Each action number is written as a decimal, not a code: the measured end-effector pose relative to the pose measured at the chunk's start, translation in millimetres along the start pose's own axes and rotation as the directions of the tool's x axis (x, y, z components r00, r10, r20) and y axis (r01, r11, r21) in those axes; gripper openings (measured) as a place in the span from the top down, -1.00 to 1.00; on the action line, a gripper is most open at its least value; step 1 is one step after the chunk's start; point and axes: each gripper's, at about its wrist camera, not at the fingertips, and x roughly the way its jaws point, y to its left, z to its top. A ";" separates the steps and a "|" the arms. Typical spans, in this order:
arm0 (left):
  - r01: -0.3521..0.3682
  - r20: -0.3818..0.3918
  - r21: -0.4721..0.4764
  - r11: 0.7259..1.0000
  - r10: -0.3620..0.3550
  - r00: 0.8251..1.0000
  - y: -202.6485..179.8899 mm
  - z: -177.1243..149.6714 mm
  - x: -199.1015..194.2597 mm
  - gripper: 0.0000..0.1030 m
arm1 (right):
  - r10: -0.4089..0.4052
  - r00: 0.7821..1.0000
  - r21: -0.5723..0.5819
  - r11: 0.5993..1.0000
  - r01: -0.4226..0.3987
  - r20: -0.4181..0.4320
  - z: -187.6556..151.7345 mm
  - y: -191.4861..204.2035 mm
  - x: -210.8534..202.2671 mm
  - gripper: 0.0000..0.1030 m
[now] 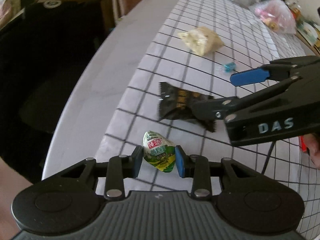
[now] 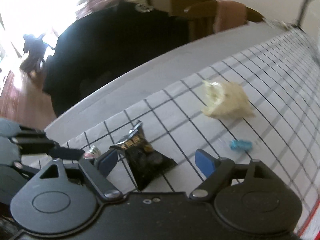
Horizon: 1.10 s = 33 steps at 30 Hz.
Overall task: Organize snacks
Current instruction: 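Close the left tool on the egg-shaped candy while the right tool grasps the black sesame packet, then carry both snacks over the red box and lower them inside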
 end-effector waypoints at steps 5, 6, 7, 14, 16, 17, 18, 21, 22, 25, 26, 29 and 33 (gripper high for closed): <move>-0.021 0.006 -0.044 0.999 0.021 1.000 14.2 -4.7 -4.5 0.35 | -0.004 0.999 -0.129 0.992 -0.002 -0.049 7.2 17.1 21.2 -0.50; -0.023 0.004 -0.048 0.999 0.023 1.000 15.5 -5.4 -4.9 0.35 | -0.004 0.998 -0.143 0.990 -0.004 -0.058 8.1 20.3 25.0 -0.40; -0.024 0.004 -0.050 0.998 0.024 1.000 16.5 -6.6 -5.6 0.35 | -0.004 0.998 -0.152 0.988 -0.006 -0.068 8.9 23.8 27.6 -0.36; -0.028 0.007 -0.063 0.998 0.028 1.000 24.0 -10.7 -10.3 0.35 | -0.030 0.995 -0.162 0.987 0.014 -0.092 12.9 37.4 34.8 0.09; -0.027 0.007 -0.062 0.998 0.027 1.000 23.5 -10.7 -10.6 0.35 | -0.036 0.995 -0.150 0.988 0.021 -0.093 13.1 35.7 33.6 0.27; -0.025 0.008 -0.060 0.998 0.026 1.000 23.7 -11.2 -11.5 0.35 | -0.042 0.995 -0.137 0.990 0.029 -0.094 13.4 35.9 32.8 0.31; -0.024 0.008 -0.057 0.998 0.024 1.000 24.1 -11.5 -12.1 0.35 | -0.047 0.994 -0.124 0.992 0.035 -0.095 11.9 35.6 32.1 0.34; -0.019 0.007 -0.050 0.999 0.020 1.000 25.1 -11.2 -11.9 0.35 | -0.072 0.993 -0.087 0.994 0.064 -0.094 9.1 36.4 30.9 0.38; -0.018 0.006 -0.047 0.999 0.018 1.000 25.2 -11.0 -11.8 0.35 | -0.089 0.992 -0.072 0.994 0.082 -0.092 7.6 36.7 28.7 0.38; -0.010 0.009 -0.029 1.000 0.010 1.000 23.5 -9.5 -12.2 0.35 | -0.111 0.990 -0.019 0.994 0.110 -0.085 1.0 34.4 18.8 0.39; -0.005 0.011 -0.018 1.000 0.005 1.000 22.1 -8.7 -12.8 0.35 | -0.121 0.989 0.002 0.993 0.122 -0.085 -2.0 33.7 14.7 0.39; 0.013 0.017 0.017 1.000 -0.013 1.000 17.0 -7.0 -15.7 0.35 | -0.148 0.986 0.069 0.986 0.154 -0.081 -11.9 32.1 0.3 0.39; 0.045 0.029 0.081 0.996 -0.048 0.998 6.8 -2.3 -20.8 0.35 | -0.185 0.980 0.168 0.966 0.196 -0.077 -27.2 24.9 -21.6 0.39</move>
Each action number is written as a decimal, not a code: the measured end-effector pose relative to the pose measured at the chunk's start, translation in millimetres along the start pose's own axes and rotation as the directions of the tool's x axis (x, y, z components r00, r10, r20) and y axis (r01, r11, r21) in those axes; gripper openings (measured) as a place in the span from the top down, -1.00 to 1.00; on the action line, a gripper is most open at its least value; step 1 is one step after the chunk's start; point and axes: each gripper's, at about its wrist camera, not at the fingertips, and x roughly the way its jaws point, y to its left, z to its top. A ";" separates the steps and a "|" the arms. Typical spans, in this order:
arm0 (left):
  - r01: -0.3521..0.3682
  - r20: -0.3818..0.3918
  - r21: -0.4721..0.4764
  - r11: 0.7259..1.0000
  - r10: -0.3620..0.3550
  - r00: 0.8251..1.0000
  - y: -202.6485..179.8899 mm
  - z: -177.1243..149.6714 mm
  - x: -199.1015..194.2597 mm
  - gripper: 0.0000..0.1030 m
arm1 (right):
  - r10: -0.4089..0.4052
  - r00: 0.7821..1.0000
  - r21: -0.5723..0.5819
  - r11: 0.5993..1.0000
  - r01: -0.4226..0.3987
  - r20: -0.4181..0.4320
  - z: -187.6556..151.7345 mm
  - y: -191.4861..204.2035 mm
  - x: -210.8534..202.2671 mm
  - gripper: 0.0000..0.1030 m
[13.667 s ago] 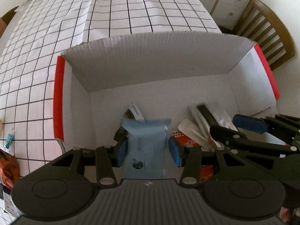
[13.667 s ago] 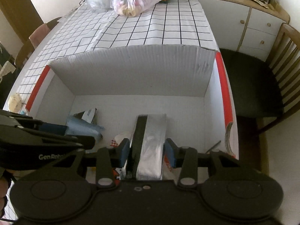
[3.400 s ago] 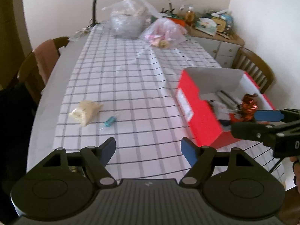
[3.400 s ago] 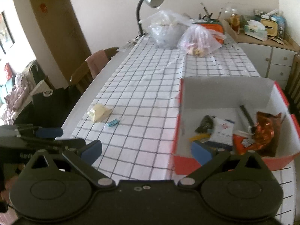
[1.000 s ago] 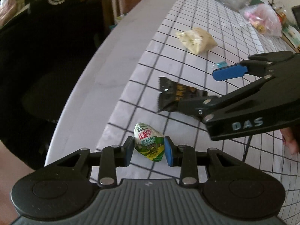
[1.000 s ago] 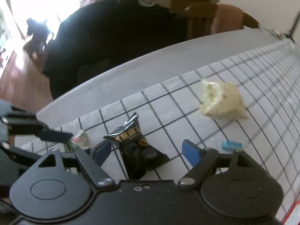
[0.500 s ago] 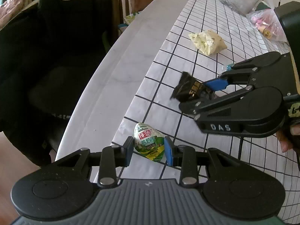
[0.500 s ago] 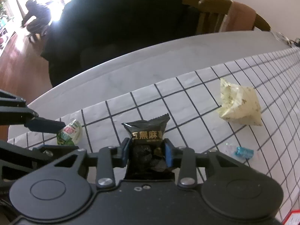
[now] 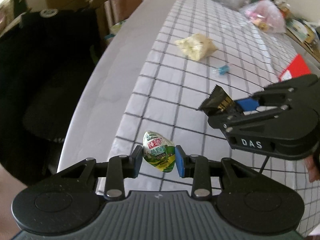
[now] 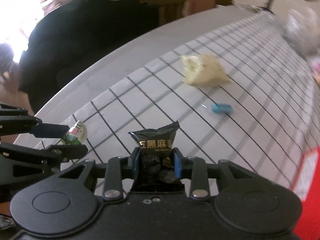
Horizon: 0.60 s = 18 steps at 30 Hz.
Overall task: Organize snacks
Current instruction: 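Carry both snacks over the red box and lower them inside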
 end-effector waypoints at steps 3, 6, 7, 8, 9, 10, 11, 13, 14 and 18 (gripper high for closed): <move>0.029 0.007 0.050 0.998 -0.029 1.000 -9.1 3.8 -4.1 0.35 | -0.032 0.999 0.084 0.996 0.030 0.015 -11.8 -10.1 -17.2 0.39; 0.059 0.020 0.102 0.993 -0.062 0.998 -17.8 7.2 -10.9 0.35 | -0.072 0.997 0.162 0.985 0.066 0.035 -25.4 -20.9 -37.4 0.39; 0.070 0.023 0.119 0.990 -0.073 0.997 -20.7 8.9 -12.9 0.35 | -0.085 0.995 0.193 0.978 0.076 0.044 -30.1 -24.8 -46.2 0.39; 0.082 0.027 0.138 0.987 -0.087 0.996 -24.5 10.6 -15.5 0.35 | -0.098 0.994 0.216 0.973 0.085 0.050 -34.1 -27.8 -52.6 0.39; 0.091 0.031 0.153 0.984 -0.097 0.995 -28.1 11.7 -17.6 0.35 | -0.112 0.992 0.239 0.966 0.095 0.057 -38.5 -31.2 -59.8 0.39; 0.101 0.036 0.170 0.980 -0.109 0.993 -31.8 13.1 -20.2 0.35 | -0.126 0.990 0.261 0.959 0.105 0.064 -42.8 -33.5 -67.1 0.39; 0.113 0.040 0.189 0.975 -0.123 0.992 -35.8 14.4 -22.7 0.35 | -0.140 0.988 0.284 0.952 0.114 0.071 -47.3 -36.6 -74.4 0.39; 0.133 0.045 0.218 0.967 -0.146 0.988 -43.3 16.4 -26.6 0.35 | -0.169 0.982 0.322 0.937 0.135 0.080 -55.6 -40.6 -87.6 0.39; 0.143 0.049 0.235 0.961 -0.159 0.986 -47.3 17.0 -29.3 0.35 | -0.183 0.980 0.340 0.929 0.144 0.084 -59.6 -43.0 -94.4 0.39; 0.176 0.066 0.296 0.939 -0.203 0.977 -63.9 19.0 -40.8 0.35 | -0.231 0.968 0.399 0.900 0.175 0.097 -72.4 -50.8 -114.2 0.39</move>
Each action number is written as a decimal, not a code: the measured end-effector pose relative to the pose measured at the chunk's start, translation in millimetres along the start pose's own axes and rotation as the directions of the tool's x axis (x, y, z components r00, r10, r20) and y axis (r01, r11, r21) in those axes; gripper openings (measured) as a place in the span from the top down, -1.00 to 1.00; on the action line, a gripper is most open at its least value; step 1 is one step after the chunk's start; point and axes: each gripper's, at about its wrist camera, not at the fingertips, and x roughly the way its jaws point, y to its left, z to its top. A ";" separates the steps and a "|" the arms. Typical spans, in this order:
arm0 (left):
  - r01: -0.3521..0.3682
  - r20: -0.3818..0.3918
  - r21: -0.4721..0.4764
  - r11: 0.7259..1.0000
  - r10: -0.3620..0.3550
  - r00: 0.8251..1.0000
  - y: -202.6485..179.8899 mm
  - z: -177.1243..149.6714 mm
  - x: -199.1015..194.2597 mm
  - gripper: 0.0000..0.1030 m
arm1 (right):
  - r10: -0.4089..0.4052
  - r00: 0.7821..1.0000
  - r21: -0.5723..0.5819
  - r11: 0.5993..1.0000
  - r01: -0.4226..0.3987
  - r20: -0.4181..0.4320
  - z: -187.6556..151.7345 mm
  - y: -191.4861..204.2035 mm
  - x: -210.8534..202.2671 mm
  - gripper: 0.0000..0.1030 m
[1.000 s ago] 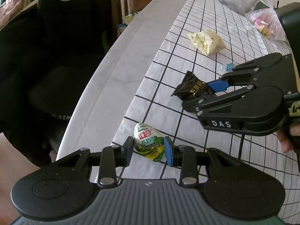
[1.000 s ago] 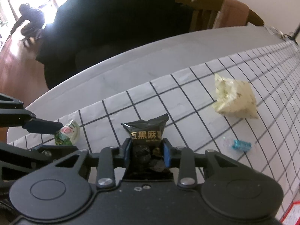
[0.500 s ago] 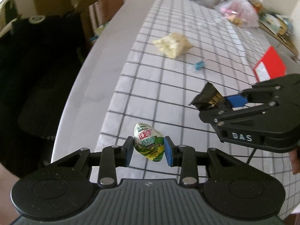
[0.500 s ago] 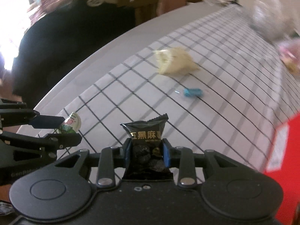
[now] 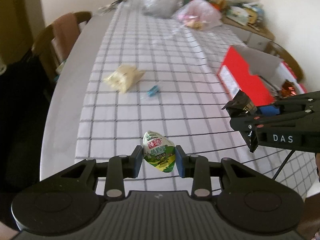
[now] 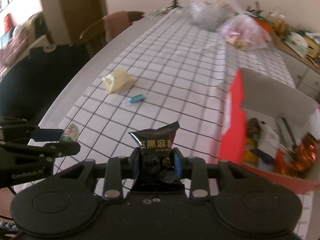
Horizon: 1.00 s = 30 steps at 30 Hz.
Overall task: Organize snacks
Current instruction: 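Carry both snacks over the red box and lower them inside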
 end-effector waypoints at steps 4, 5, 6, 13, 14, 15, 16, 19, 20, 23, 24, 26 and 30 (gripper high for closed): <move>0.034 0.029 0.051 0.998 -0.035 0.999 -16.0 10.5 -8.4 0.35 | -0.033 0.999 0.050 0.998 0.031 0.035 -3.9 -15.3 -19.1 0.39; 0.042 0.036 0.063 0.997 -0.044 0.998 -20.3 13.6 -10.5 0.35 | -0.041 0.998 0.065 0.997 0.038 0.045 -4.8 -20.5 -24.9 0.39; 0.050 0.040 0.075 0.996 -0.053 0.998 -24.7 17.0 -12.6 0.35 | -0.048 0.997 0.075 0.996 0.044 0.052 -5.4 -24.3 -28.3 0.39; 0.105 0.062 0.153 0.983 -0.116 0.991 -61.5 43.2 -19.8 0.35 | -0.096 0.990 0.160 0.984 0.079 0.102 -11.4 -64.9 -57.7 0.39; 0.111 0.064 0.163 0.980 -0.123 0.990 -68.1 47.0 -20.1 0.35 | -0.101 0.989 0.169 0.982 0.083 0.107 -12.7 -72.5 -61.1 0.39; 0.115 0.066 0.171 0.978 -0.128 0.990 -74.6 50.3 -20.4 0.34 | -0.107 0.988 0.177 0.980 0.087 0.110 -13.7 -79.3 -63.7 0.39; 0.117 0.070 0.181 0.977 -0.132 0.989 -81.5 53.7 -20.1 0.34 | -0.113 0.987 0.188 0.978 0.090 0.113 -14.9 -88.6 -66.8 0.39; 0.123 0.076 0.200 0.972 -0.141 0.987 -104.3 63.8 -17.2 0.34 | -0.124 0.985 0.208 0.973 0.098 0.118 -18.2 -111.5 -73.1 0.39; 0.128 0.073 0.204 0.971 -0.145 0.987 -113.5 68.1 -14.8 0.34 | -0.130 0.984 0.214 0.971 0.102 0.119 -19.4 -120.5 -74.7 0.39; 0.128 0.067 0.216 0.968 -0.146 0.987 -137.6 78.8 -7.7 0.34 | -0.131 0.984 0.234 0.967 0.100 0.120 -22.6 -146.0 -77.3 0.39; 0.127 0.066 0.219 0.967 -0.144 0.987 -145.5 82.0 -5.1 0.34 | -0.131 0.984 0.238 0.966 0.099 0.119 -23.3 -154.2 -77.4 0.39; 0.118 0.068 0.223 0.968 -0.137 0.988 -161.8 89.2 0.9 0.34 | -0.129 0.985 0.242 0.965 0.098 0.116 -25.0 -172.5 -77.0 0.39; 0.101 0.066 0.226 0.969 -0.119 0.991 -190.9 103.4 14.2 0.34 | -0.118 0.988 0.246 0.965 0.089 0.105 -26.8 -204.1 -72.2 0.39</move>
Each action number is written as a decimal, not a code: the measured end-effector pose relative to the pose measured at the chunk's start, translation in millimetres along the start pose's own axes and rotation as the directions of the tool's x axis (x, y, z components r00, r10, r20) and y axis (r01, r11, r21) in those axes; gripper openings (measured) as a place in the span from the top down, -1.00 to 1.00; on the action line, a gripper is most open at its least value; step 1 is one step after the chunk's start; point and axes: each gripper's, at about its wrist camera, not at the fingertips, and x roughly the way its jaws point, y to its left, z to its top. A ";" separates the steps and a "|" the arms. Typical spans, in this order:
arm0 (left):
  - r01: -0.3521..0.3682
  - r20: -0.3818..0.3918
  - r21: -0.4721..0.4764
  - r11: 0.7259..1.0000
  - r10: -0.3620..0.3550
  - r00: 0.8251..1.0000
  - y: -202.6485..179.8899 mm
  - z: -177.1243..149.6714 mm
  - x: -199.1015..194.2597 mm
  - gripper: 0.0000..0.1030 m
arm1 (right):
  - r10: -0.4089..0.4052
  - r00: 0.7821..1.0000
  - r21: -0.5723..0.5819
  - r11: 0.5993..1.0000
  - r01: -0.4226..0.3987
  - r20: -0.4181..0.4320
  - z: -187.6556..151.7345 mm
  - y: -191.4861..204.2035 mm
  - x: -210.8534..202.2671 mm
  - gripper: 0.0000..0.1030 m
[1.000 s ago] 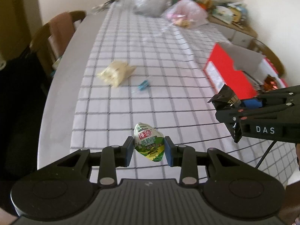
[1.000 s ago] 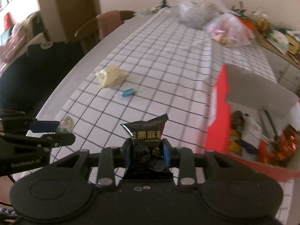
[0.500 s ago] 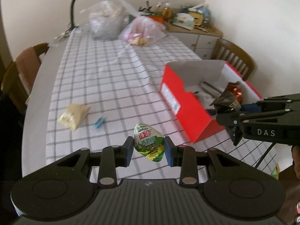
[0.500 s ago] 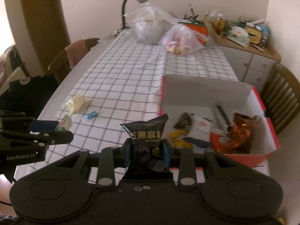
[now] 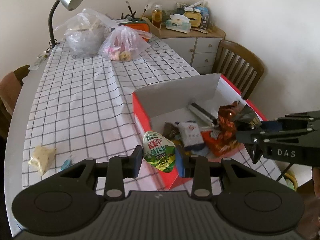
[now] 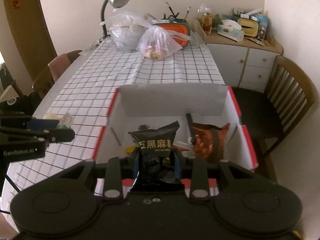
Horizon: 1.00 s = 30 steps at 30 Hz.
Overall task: Organize snacks
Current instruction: 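Carry both snacks over the red box and lower them inside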
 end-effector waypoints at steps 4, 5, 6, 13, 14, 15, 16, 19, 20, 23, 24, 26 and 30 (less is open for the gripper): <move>-0.019 -0.012 0.006 1.000 0.019 1.000 -18.6 17.8 20.9 0.34 | 0.015 1.000 0.005 1.000 -0.015 -0.018 9.7 -27.0 11.1 0.39; -0.022 -0.019 0.007 1.000 0.022 1.000 -22.8 23.1 27.5 0.34 | 0.019 1.000 0.004 1.000 -0.019 -0.023 12.7 -31.7 14.0 0.39; -0.022 -0.025 0.007 1.000 0.022 0.999 -26.2 27.8 33.1 0.34 | 0.022 0.999 0.002 1.000 -0.022 -0.026 16.0 -35.9 17.0 0.39; -0.047 -0.087 -0.005 0.999 0.046 0.995 -41.9 55.7 76.1 0.34 | 0.065 0.997 -0.023 0.998 -0.066 -0.049 43.3 -52.3 45.6 0.39; -0.046 -0.096 -0.010 0.999 0.045 0.994 -42.3 58.9 82.0 0.34 | 0.072 0.996 -0.028 0.997 -0.074 -0.059 48.0 -53.2 52.1 0.39; -0.044 -0.105 -0.013 0.999 0.042 0.994 -42.5 61.5 87.7 0.34 | 0.076 0.995 -0.028 0.997 -0.078 -0.065 51.6 -54.4 57.7 0.39; -0.044 -0.116 -0.018 0.999 0.042 0.992 -42.7 63.7 93.3 0.34 | 0.076 0.995 -0.027 0.997 -0.078 -0.071 55.3 -55.2 64.0 0.39; -0.054 -0.155 -0.033 0.998 0.048 0.987 -42.4 67.2 110.5 0.34 | 0.089 0.991 -0.032 0.995 -0.092 -0.101 63.7 -55.4 84.8 0.39; -0.061 -0.169 -0.037 0.997 0.053 0.984 -42.1 67.8 116.0 0.34 | 0.090 0.990 -0.038 0.995 -0.095 -0.112 66.1 -54.5 92.5 0.39; -0.071 -0.210 -0.049 0.996 0.059 0.976 -40.8 68.6 131.9 0.34 | 0.094 0.985 -0.048 0.994 -0.102 -0.142 71.7 -53.4 113.3 0.39; -0.072 -0.221 -0.052 0.996 0.059 0.974 -40.8 68.2 136.0 0.34 | 0.094 0.984 -0.048 0.994 -0.103 -0.151 73.4 -53.6 119.4 0.39; -0.075 -0.243 -0.056 0.996 0.059 0.968 -40.5 66.0 144.3 0.34 | 0.094 0.980 -0.046 0.994 -0.103 -0.174 74.8 -53.7 131.9 0.39; -0.073 -0.298 -0.064 0.995 0.050 0.953 -38.7 62.1 160.4 0.34 | 0.093 0.971 -0.056 0.993 -0.108 -0.222 73.6 -51.3 149.2 0.39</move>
